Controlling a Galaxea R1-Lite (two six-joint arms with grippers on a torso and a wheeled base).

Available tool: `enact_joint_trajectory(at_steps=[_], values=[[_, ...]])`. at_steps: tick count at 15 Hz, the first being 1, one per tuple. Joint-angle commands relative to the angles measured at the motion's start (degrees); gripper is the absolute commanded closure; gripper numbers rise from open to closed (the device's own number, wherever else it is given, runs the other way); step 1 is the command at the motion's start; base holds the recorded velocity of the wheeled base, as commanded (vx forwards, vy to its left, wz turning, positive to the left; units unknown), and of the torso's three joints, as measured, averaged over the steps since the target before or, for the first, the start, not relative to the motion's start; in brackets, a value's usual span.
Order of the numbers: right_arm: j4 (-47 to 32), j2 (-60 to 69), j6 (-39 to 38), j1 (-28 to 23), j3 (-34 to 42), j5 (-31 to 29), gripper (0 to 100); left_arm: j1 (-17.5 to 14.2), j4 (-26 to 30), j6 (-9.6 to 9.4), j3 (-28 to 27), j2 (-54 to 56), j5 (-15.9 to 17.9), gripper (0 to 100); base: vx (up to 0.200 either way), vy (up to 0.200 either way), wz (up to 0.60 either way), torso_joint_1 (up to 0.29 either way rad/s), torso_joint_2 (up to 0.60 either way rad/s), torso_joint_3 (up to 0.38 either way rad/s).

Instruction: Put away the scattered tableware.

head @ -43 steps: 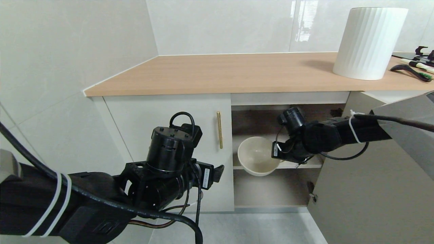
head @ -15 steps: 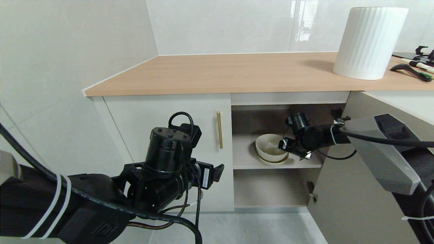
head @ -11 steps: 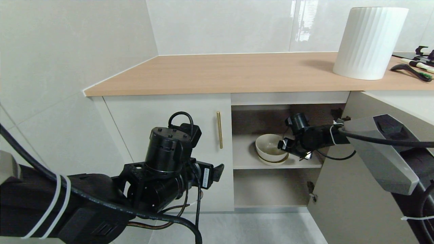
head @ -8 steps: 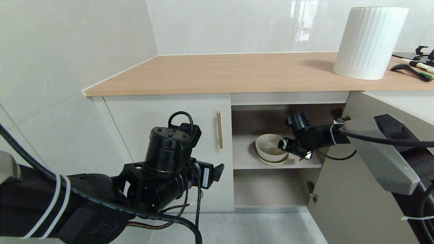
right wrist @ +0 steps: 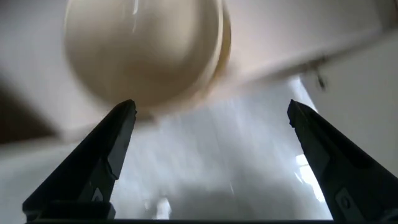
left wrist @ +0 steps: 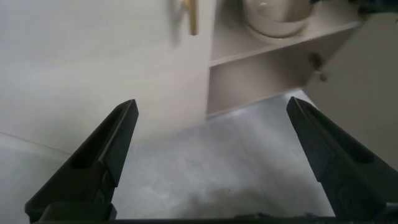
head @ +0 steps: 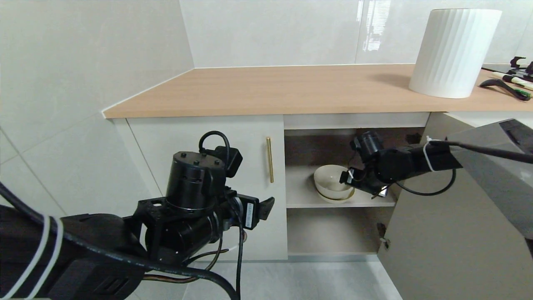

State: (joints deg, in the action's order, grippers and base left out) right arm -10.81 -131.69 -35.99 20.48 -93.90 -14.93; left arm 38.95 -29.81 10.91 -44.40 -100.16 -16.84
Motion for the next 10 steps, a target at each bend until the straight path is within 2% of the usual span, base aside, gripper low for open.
enact_joint_trajectory(at_steps=[1, 3, 4, 6, 7, 8, 10], values=[[-0.1, 14.4, 0.8, 2.9, 13.2, 3.0, 0, -0.2, 0.5, 0.16, 2.5, 6.1, 3.3, 0, 0.000, 0.000, 0.00, 0.000, 0.00, 0.000], [-0.1, 23.9, 1.4, 6.6, 24.7, 7.8, 0, -0.5, 0.5, -0.63, 8.7, 12.4, 10.4, 0, 0.000, 0.000, 0.00, 0.000, 0.00, 0.000], [-0.2, 25.9, 1.4, 7.6, 27.2, 8.1, 0, -0.6, 0.5, -1.33, 9.7, 14.0, 11.8, 0, 0.000, 0.000, 0.00, 0.000, 0.00, 0.000], [0.0, 32.6, 4.0, 10.0, 34.1, 8.1, 0, -1.8, 2.8, -1.86, 10.9, 20.6, 12.1, 0, 0.000, 0.000, 0.00, 0.000, 0.00, 0.000], [0.0, 33.3, 4.9, 10.0, 34.8, 8.1, 0, -1.8, 3.8, -1.86, 11.1, 21.4, 12.1, 0, 0.000, 0.000, 0.00, 0.000, 0.00, 0.000], [0.4, 35.4, 6.2, 10.4, 37.8, 7.7, 0, -1.7, 7.8, -1.95, 11.6, 23.5, 12.2, 0, 0.000, 0.000, 0.00, 0.000, 0.00, 0.000], [1.3, 35.0, 6.7, 10.7, 40.0, 7.8, 0, -1.5, 8.1, -1.86, 11.6, 22.8, 12.1, 0, 0.000, 0.000, 0.00, 0.000, 0.00, 0.000]])
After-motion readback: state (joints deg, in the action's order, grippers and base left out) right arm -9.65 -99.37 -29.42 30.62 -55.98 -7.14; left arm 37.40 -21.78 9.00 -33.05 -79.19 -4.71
